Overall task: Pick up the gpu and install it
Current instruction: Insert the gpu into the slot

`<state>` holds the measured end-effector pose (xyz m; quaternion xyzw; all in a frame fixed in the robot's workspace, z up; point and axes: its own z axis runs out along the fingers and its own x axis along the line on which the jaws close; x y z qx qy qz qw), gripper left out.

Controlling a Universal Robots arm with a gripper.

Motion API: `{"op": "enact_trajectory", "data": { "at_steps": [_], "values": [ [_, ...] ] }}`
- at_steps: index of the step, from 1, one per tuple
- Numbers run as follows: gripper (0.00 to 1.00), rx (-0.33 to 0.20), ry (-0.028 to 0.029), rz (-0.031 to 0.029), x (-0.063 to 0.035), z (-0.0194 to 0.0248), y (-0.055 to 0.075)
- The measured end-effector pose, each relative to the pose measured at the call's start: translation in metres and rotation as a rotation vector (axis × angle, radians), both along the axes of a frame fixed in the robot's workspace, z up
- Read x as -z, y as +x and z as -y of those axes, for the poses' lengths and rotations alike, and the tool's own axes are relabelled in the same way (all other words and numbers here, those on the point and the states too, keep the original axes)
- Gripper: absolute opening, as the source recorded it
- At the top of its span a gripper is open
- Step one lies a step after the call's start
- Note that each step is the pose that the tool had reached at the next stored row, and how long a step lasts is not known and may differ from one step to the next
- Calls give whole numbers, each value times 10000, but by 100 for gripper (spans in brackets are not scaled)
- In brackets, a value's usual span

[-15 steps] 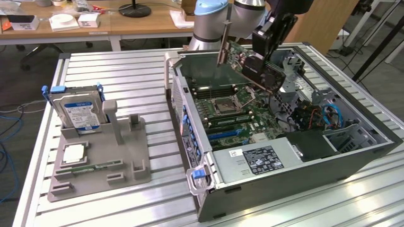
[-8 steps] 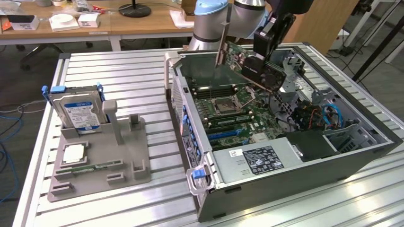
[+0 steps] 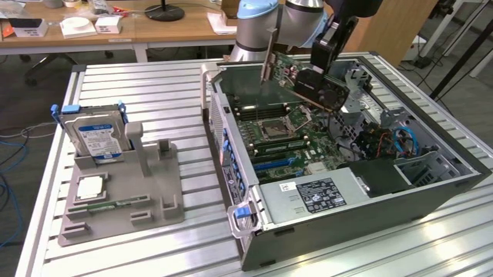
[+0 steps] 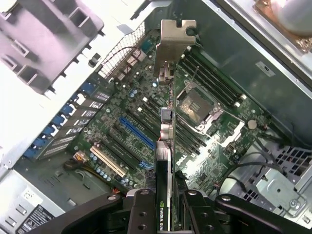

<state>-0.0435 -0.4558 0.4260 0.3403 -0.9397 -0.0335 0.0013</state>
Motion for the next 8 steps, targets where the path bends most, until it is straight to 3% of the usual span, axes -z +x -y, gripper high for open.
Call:
{"op": "enact_trajectory", "data": {
  "at_steps": [8],
  "values": [
    [26,-914,1,0,0,0,-1]
  ]
}}
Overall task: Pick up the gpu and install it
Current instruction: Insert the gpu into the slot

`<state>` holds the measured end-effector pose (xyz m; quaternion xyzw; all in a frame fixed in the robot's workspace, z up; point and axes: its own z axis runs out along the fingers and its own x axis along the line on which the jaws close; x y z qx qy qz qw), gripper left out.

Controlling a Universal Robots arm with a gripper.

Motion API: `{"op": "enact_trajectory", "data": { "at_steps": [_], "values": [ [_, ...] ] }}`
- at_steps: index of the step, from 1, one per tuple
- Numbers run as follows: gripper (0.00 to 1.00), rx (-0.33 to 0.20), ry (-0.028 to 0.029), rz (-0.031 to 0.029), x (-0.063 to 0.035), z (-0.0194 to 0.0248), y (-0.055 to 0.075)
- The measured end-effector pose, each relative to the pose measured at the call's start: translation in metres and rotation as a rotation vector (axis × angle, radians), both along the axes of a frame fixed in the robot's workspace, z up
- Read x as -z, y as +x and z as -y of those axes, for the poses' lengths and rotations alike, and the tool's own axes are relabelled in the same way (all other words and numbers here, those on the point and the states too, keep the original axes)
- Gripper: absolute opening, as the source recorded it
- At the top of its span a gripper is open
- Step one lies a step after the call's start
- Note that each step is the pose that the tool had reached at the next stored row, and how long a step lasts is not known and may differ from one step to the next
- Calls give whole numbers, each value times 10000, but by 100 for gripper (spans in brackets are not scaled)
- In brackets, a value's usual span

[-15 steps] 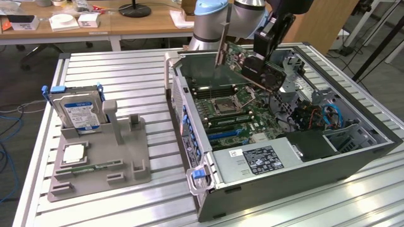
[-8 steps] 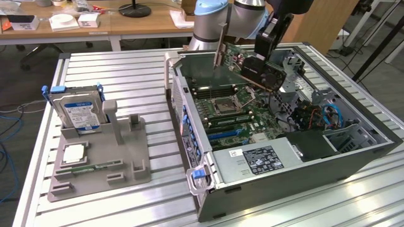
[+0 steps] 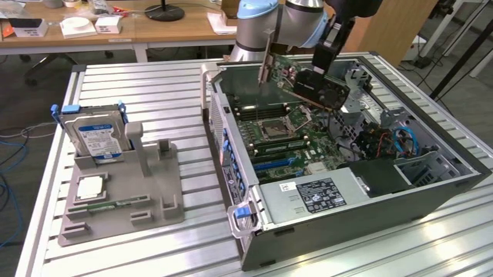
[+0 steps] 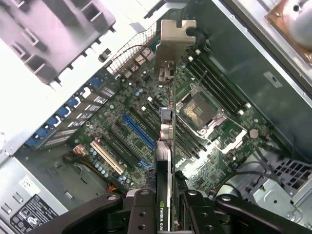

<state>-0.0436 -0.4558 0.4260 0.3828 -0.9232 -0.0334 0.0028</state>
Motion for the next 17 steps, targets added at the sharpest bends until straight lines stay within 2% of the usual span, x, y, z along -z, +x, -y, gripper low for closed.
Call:
{"op": "enact_trajectory", "data": {
  "at_steps": [17],
  "values": [
    [26,-1676,0,0,0,0,0]
  ]
}}
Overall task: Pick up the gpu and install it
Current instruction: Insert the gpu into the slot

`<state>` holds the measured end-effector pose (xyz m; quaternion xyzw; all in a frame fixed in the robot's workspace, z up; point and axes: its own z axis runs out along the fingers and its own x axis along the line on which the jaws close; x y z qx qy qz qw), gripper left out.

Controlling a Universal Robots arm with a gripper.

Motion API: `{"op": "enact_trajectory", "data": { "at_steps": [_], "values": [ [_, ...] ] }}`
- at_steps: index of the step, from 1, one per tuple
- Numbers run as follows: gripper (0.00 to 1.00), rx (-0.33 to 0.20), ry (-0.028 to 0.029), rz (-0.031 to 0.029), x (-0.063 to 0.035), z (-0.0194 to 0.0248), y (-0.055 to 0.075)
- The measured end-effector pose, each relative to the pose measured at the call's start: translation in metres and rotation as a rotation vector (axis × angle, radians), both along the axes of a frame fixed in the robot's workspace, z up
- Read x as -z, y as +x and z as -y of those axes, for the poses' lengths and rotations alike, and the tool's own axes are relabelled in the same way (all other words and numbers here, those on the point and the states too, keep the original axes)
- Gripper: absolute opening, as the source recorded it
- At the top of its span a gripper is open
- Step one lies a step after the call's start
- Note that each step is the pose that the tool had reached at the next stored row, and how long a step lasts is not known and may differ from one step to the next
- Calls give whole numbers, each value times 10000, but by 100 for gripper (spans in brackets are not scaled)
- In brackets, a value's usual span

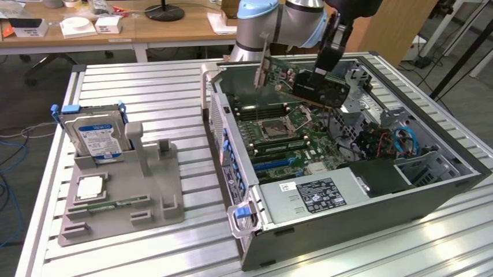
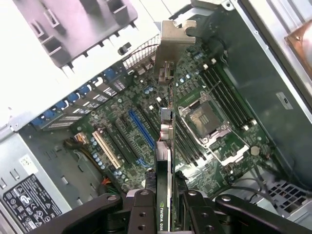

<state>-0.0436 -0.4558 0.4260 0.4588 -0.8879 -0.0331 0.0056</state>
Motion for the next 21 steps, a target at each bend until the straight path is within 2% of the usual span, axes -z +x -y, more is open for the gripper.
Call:
{"op": "enact_trajectory", "data": {
  "at_steps": [21],
  "values": [
    [26,-1540,0,0,0,0,0]
  ]
}}
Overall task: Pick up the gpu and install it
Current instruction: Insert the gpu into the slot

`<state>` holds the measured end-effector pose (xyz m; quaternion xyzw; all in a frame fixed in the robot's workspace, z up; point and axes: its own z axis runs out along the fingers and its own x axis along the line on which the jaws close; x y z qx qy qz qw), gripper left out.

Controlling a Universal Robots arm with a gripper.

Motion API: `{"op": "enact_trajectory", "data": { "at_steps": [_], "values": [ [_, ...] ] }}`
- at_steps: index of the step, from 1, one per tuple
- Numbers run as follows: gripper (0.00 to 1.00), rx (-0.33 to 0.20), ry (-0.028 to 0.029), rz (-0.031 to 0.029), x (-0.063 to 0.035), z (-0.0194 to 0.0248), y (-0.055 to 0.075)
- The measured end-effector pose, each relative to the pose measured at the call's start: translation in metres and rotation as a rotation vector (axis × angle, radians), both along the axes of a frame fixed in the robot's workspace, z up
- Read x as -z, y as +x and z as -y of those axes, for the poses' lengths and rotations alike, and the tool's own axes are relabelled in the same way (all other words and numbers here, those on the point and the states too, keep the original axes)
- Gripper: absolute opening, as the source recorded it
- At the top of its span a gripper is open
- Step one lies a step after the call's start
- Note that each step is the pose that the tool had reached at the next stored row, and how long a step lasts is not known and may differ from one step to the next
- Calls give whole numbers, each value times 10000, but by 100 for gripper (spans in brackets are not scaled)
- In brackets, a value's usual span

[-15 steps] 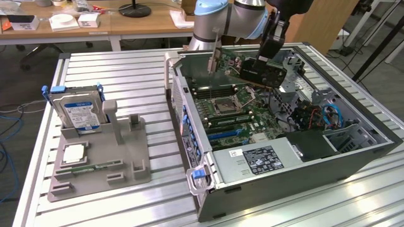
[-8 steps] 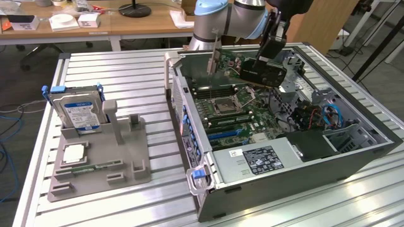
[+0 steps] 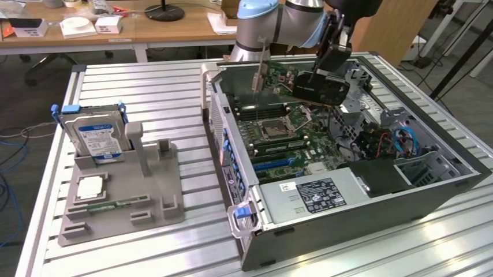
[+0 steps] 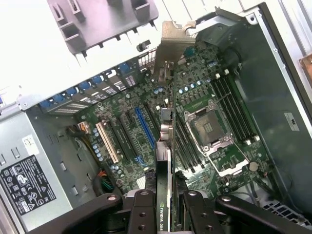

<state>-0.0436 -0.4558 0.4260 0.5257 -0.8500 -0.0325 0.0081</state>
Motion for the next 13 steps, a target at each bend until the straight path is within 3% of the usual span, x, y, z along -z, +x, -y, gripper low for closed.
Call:
{"op": "enact_trajectory", "data": {
  "at_steps": [13],
  "values": [
    [26,-1464,0,-1,0,0,0]
  ]
}}
